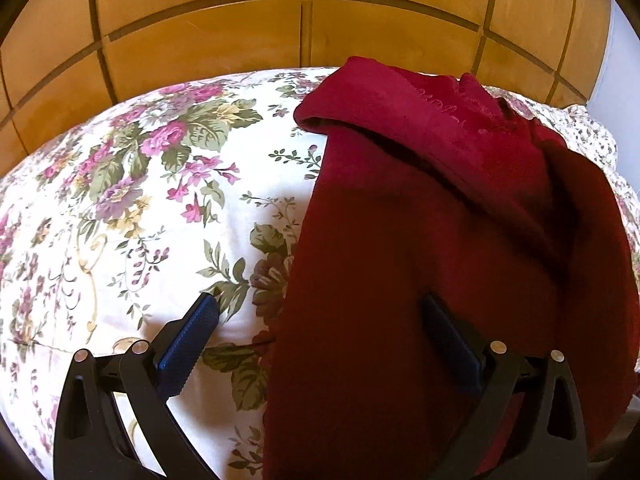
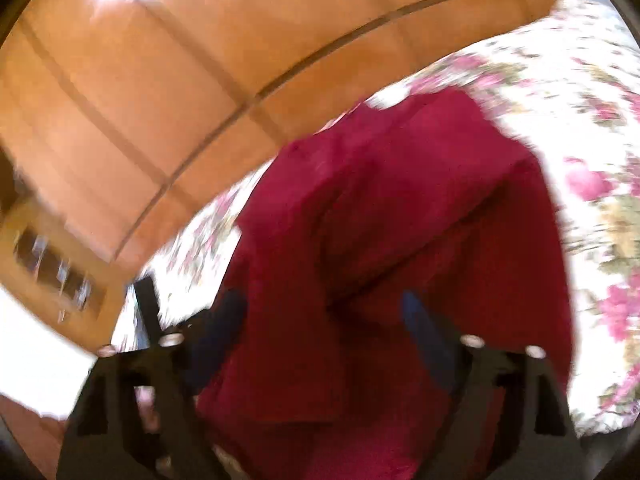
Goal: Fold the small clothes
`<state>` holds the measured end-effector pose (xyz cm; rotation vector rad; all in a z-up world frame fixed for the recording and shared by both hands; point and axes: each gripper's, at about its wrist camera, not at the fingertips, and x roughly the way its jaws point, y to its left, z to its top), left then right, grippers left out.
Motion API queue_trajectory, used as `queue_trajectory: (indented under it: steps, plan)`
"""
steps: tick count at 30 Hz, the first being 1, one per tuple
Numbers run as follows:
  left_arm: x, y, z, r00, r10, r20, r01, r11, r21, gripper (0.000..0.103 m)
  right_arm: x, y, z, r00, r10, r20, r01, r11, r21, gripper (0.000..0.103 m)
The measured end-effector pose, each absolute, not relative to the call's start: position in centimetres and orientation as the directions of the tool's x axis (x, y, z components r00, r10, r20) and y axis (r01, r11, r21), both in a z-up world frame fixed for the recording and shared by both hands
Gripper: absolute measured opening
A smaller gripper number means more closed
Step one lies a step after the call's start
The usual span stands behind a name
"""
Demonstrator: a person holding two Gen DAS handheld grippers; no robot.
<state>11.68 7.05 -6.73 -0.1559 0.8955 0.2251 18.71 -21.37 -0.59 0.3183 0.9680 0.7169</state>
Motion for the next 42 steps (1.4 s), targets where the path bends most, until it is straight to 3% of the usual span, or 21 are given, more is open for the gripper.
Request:
queue_trajectory:
  steps: [2, 4, 6, 8, 11, 14, 23, 32, 34, 35, 36, 37, 38, 42]
  plan:
    - [11.7, 7.1, -6.8, 0.600, 0.126, -0.790, -0.255, 0.966, -0.040, 0.100, 18.5, -20.2, -1.5, 0.321, 0.676, -0.663, -0.420, 0.729, 0.541, 0.064]
    - [11.6, 7.2, -6.9, 0.597, 0.115, -0.794, -0.254, 0.966, -0.050, 0.100, 18.6, -19.3, -3.0, 0.257, 0.682, -0.684, -0.402, 0.719, 0.566, 0.051]
    - [11.5, 7.2, -6.9, 0.599, 0.110, -0.793, -0.247, 0.968, -0.052, 0.100, 18.6, -18.5, -3.7, 0.219, 0.674, -0.706, -0.421, 0.718, 0.555, 0.017]
    - [11.4, 7.2, -7.0, 0.601, 0.109, -0.792, -0.247, 0.967, -0.054, 0.100, 18.1, -18.5, -2.5, 0.269, 0.638, -0.721, -0.470, 0.741, 0.480, 0.006]
    - [11.3, 7.3, -7.0, 0.607, 0.108, -0.787, -0.248, 0.967, -0.059, 0.100, 17.8, -20.5, 0.0, 0.422, 0.549, -0.721, -0.470, 0.813, 0.344, 0.005]
    - [11.2, 7.2, -7.1, 0.612, 0.107, -0.784, -0.250, 0.966, -0.064, 0.100, 19.9, -24.9, 1.8, 0.603, 0.298, -0.740, -0.303, 0.944, 0.134, 0.005]
    - [11.2, 7.0, -7.1, 0.618, 0.122, -0.777, -0.254, 0.966, -0.051, 0.100, 28.2, -37.1, 2.3, 0.715, -0.211, -0.667, 0.123, 0.977, -0.176, 0.005]
    - [11.2, 7.0, -7.1, 0.622, 0.123, -0.773, -0.255, 0.965, -0.052, 0.100, 32.7, -47.6, -1.2, 0.572, -0.360, -0.737, 0.485, 0.873, -0.050, 0.005]
    - [11.2, 7.1, -7.1, 0.622, 0.117, -0.774, -0.255, 0.965, -0.060, 0.100, 32.4, -49.0, -2.3, 0.528, -0.381, -0.759, 0.538, 0.841, -0.049, 0.010]
    - [11.2, 7.2, -7.0, 0.623, 0.110, -0.774, -0.254, 0.965, -0.068, 0.100, 32.3, -49.5, -2.5, 0.509, -0.388, -0.768, 0.558, 0.829, -0.050, 0.025]
    - [11.2, 7.3, -7.0, 0.623, 0.103, -0.775, -0.253, 0.964, -0.075, 0.100, 32.5, -49.7, -2.8, 0.501, -0.392, -0.771, 0.568, 0.821, -0.049, 0.058]
    - [11.2, 7.4, -6.9, 0.622, 0.093, -0.778, -0.250, 0.965, -0.084, 0.100, 31.7, -49.7, -2.6, 0.511, -0.407, -0.757, 0.588, 0.808, -0.037, 0.072]
    - [11.4, 7.5, -6.7, 0.615, 0.074, -0.785, -0.239, 0.966, -0.096, 0.100, 31.4, -49.6, -2.4, 0.521, -0.418, -0.744, 0.596, 0.802, -0.032, 0.081]
    - [11.2, 7.1, -4.4, 0.659, 0.057, -0.750, -0.179, 0.980, -0.083, 0.100, 29.2, -47.4, 1.2, 0.600, -0.453, -0.660, 0.587, 0.809, -0.022, 0.101]
